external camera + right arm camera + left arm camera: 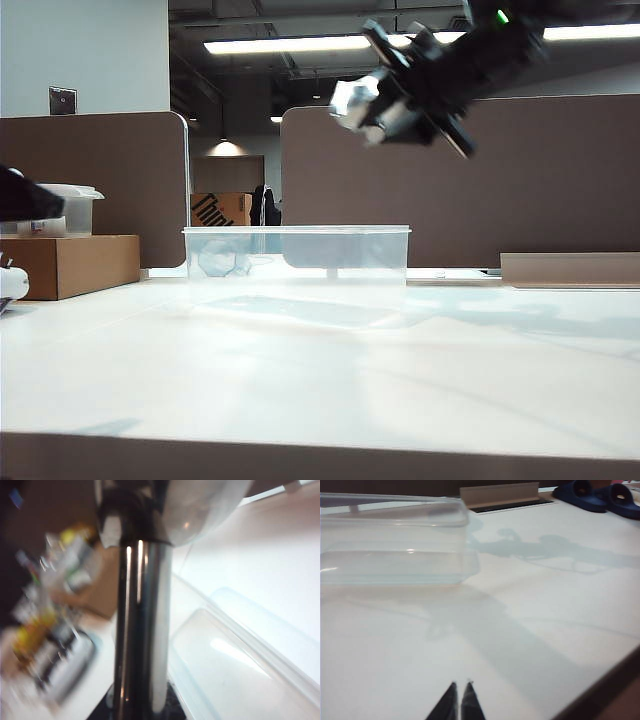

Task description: Pick up the metal ice scoop from the table and place it inside the transparent plastic box.

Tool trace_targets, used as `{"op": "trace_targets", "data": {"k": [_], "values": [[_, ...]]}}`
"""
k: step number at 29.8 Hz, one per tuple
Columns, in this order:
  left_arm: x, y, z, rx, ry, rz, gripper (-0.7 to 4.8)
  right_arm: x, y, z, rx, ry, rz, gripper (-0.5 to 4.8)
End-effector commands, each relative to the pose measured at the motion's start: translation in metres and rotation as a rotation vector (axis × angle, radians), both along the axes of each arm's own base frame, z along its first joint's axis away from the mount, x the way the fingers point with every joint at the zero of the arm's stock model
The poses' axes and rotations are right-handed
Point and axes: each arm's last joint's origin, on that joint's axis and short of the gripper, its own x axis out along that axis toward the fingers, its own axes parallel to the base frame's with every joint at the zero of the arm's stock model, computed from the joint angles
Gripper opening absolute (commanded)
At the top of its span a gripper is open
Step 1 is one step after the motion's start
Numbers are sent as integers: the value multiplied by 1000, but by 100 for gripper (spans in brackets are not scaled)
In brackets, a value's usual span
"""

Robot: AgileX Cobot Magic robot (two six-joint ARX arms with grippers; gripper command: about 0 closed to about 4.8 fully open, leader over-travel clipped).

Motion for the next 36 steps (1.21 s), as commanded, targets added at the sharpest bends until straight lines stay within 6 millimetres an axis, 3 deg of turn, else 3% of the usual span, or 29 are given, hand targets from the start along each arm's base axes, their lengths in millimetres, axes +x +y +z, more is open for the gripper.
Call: {"op": "trace_targets", "data": {"k": [1,6,13,19,26,36], "values": [[4,6,1,-8,-11,68,21,4,17,19,-218,-47,118,-8],[9,14,2,-15,-24,166,21,19,37,27,-392,-21,195,-8],[15,29,4,-23,-41,315,21,26,57,-3,-526,17,260,-8],[18,42,6,-29,-61,447,21,33,61,-24,-580,41,282,-8],[16,44,10,-53,-108,453,21,41,64,-58,-633,129,286,-8],[15,44,10,-53,-108,453,21,36,59,-62,-717,191,284,-8]]}}
